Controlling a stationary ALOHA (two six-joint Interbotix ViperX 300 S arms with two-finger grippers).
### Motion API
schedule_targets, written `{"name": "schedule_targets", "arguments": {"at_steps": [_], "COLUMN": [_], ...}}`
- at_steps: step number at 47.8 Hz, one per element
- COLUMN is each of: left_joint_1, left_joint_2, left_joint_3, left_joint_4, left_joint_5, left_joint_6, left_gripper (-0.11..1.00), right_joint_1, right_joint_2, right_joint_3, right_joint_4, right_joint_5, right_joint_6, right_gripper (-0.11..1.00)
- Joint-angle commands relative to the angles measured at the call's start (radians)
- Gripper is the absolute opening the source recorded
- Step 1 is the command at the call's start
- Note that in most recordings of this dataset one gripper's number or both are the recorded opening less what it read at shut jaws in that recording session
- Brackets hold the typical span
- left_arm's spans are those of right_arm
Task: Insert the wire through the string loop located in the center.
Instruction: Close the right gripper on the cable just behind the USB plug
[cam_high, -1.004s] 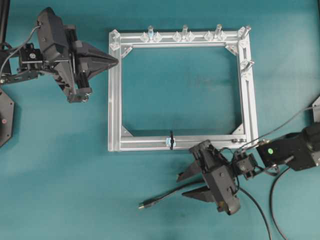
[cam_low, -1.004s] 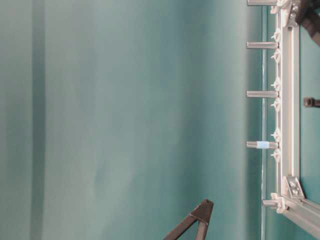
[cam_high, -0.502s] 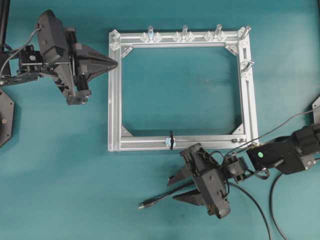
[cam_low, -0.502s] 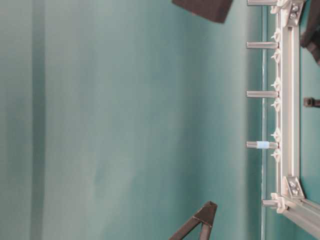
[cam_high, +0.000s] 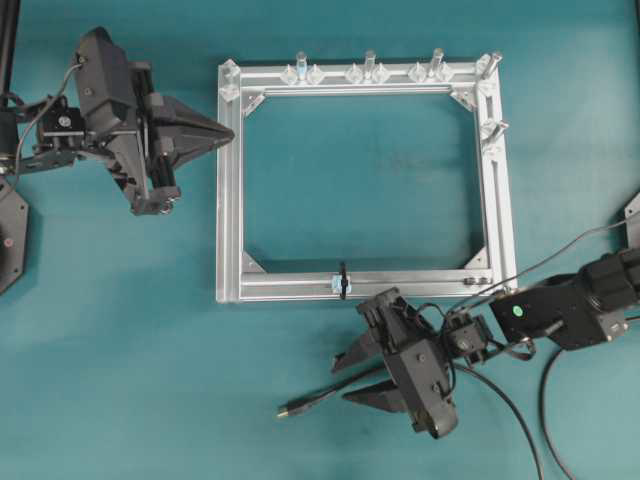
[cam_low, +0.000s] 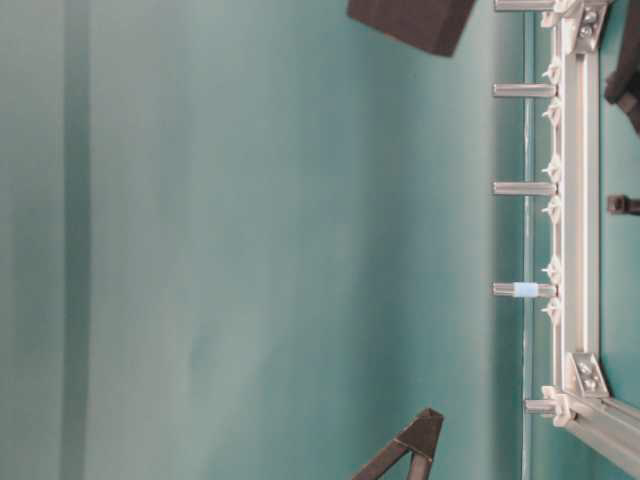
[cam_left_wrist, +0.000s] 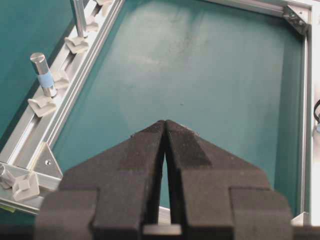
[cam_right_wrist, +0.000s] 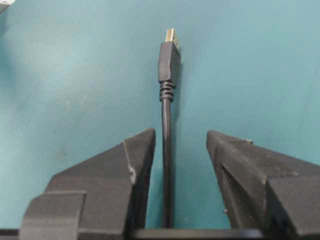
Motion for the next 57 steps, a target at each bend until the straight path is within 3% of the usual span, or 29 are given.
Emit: {"name": "schedule_targets", "arguments": {"at_steps": [1, 19, 29, 57], "left_joint_1": [-0.005, -0.005, -0.005, -0.031], "left_joint_2": [-0.012, -0.012, -0.012, -0.012], "left_joint_3": [-0.008, 0.0, 0.0, -0.002], "left_joint_4": [0.0, 0.0, 0.0, 0.0], "left_joint_5": [-0.005, -0.005, -0.005, -0.005], "left_joint_6": [-0.005, -0.005, -0.006, -0.006], "left_gripper": [0.01, 0.01, 0.01, 0.01], "right_joint_1": [0.008, 0.018, 0.018, 0.018], "right_joint_2": [-0.009, 0.029, 0.031, 0.029], "right_joint_3": [-0.02, -0.034, -0.034, -0.046], "right_joint_4": [0.0, 0.0, 0.0, 0.0], "right_joint_5": [-0.005, -0.005, 0.017, 0.064], "right_joint_6": [0.006, 0.098, 0.112, 0.114], "right_gripper": [0.5, 0.45, 0.08, 0.07]}}
